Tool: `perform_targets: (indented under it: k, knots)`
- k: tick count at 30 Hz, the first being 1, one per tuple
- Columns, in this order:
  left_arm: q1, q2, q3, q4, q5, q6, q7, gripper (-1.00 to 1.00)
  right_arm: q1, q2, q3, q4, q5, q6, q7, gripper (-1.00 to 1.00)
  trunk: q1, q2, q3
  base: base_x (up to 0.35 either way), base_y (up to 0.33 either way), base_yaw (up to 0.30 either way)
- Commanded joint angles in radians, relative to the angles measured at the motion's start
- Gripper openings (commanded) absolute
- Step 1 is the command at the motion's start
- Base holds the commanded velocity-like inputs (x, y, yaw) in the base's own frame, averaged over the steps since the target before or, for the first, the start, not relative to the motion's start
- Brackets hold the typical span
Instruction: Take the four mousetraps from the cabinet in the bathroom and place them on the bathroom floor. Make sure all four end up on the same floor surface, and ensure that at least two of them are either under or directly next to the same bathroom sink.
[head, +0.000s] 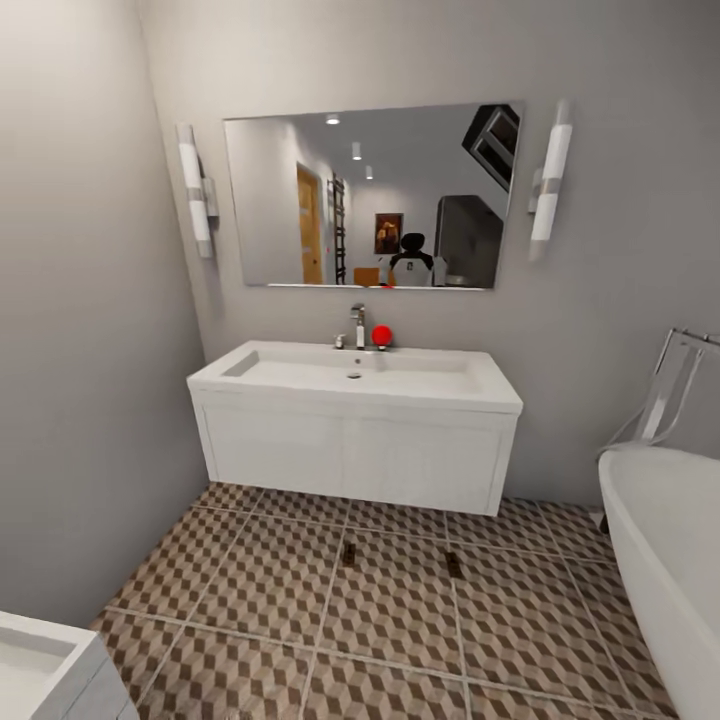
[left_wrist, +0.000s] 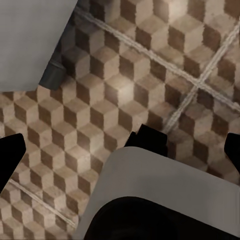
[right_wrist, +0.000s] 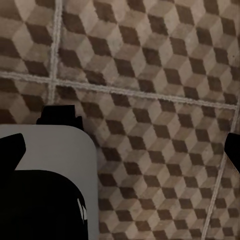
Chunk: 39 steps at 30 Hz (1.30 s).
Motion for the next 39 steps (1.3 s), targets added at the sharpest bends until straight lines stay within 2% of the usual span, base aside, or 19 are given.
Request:
perform_targets:
  k: [1, 39]
  knots:
    - [-0.001, 0.000, -0.004, 0.001, 0.007, -0.004, 0.002, 1.00, -0.001, 0.000, 0.006, 0.003, -0.002, -0.005, -0.002, 1.00, 0.000, -0.001, -0.001, 0.000, 0.000, 0.267]
    - [0.001, -0.003, -0.004, 0.001, 0.007, -0.004, 0.002, 1.00, 0.000, 0.000, 0.005, 0.003, -0.003, -0.013, -0.003, 1.00, 0.000, -0.001, -0.001, 0.000, 0.000, 0.271]
